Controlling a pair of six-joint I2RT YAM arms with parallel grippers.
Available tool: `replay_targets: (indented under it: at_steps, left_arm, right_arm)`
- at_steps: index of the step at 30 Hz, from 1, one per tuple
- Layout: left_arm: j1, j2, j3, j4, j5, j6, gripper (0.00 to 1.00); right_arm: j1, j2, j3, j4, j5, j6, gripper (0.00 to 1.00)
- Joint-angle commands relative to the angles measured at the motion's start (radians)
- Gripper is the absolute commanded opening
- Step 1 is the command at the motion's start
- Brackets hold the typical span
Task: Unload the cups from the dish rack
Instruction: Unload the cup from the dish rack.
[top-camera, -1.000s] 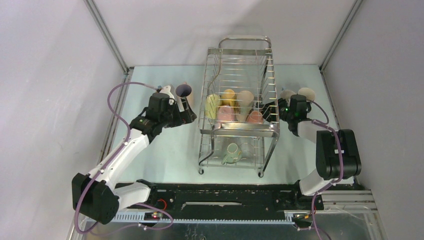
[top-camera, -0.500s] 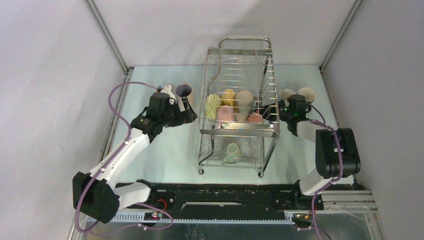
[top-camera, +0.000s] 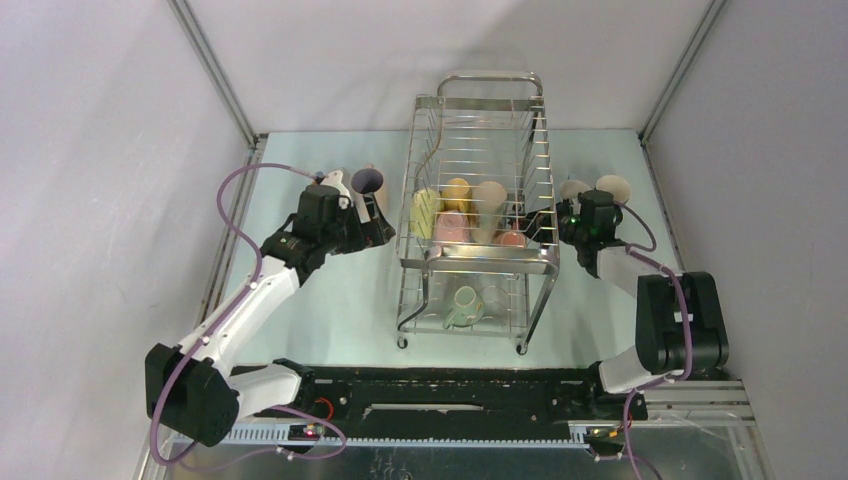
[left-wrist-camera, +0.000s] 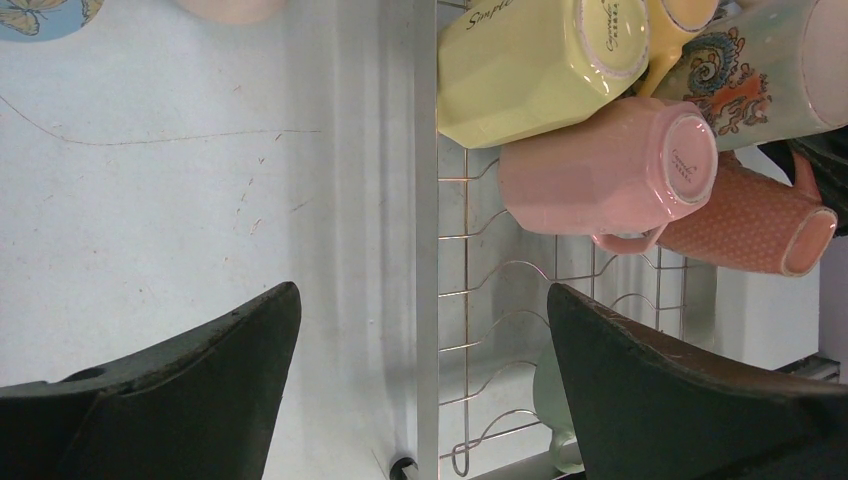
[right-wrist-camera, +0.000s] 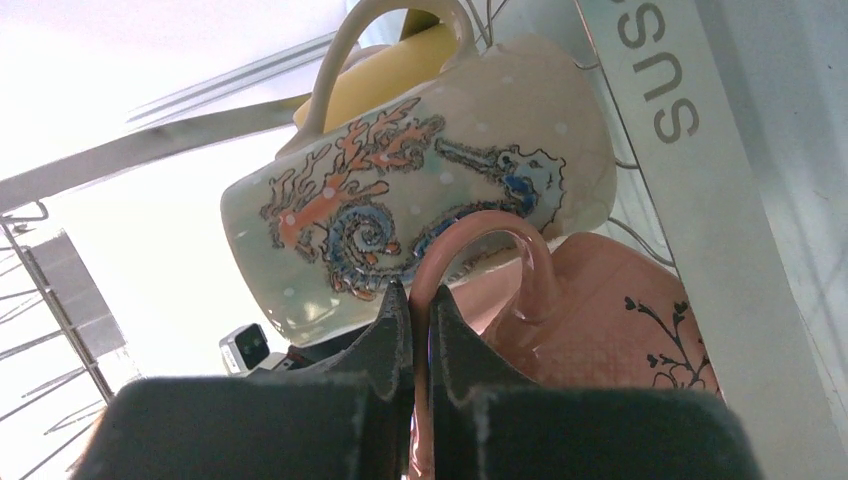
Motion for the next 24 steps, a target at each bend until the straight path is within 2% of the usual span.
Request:
replay_targets:
  at_steps: [1, 9, 24]
  left_arm:
    - [-0.006, -0.021, 0.061, 0.034, 0.017, -0.003, 1.00]
    - [-0.006, -0.038, 0.053, 0.033, 0.014, -0.007, 1.00]
    - [-0.006, -0.078, 0.040, 0.029, 0.004, -0.011, 1.00]
  right_arm:
    - [-0.006, -0.084, -0.023, 0.031, 0.020, -0.031, 0.00]
    - [0.001, -0.129, -0.098, 0.139, -0.014, 0.020, 0.00]
    - [0.021, -0.266, -0.113, 0.147, -0.001, 0.003, 0.00]
